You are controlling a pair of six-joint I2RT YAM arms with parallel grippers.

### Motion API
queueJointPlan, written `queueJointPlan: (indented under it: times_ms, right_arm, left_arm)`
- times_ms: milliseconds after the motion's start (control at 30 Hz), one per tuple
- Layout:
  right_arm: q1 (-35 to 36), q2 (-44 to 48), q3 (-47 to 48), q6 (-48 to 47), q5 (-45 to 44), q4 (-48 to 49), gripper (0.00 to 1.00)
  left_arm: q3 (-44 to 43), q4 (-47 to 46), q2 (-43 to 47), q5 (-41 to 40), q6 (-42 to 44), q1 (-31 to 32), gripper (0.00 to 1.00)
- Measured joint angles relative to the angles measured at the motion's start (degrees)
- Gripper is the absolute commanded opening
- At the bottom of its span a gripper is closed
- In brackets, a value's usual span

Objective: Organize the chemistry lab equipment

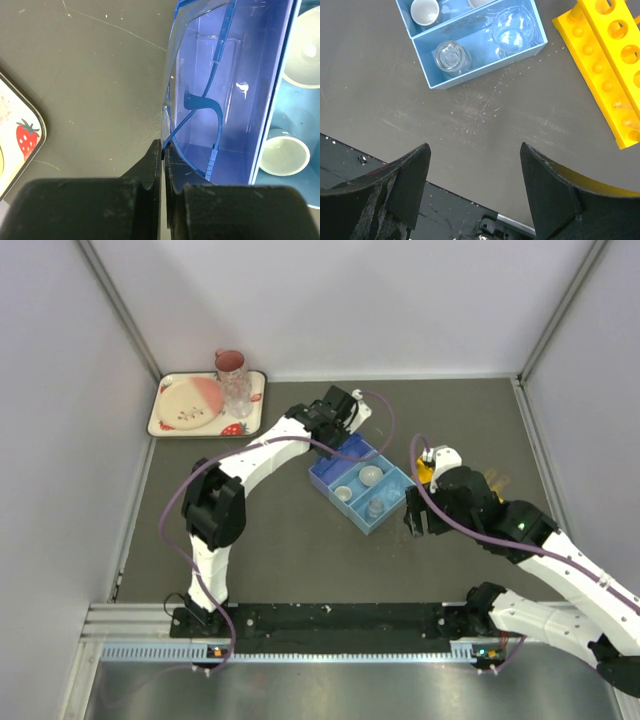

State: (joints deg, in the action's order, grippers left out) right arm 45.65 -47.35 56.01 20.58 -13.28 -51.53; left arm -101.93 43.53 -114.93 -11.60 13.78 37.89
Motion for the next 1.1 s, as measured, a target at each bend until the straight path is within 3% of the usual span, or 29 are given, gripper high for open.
queueJointPlan:
  times_ms: [1100]
  right_arm:
    - [0.0, -0.28, -0.98, 0.63, -0.15, 0.02, 0.74]
  left_arm:
    - [3.78, -2.71, -2.84, -1.73, 0.24, 1.6, 0.0]
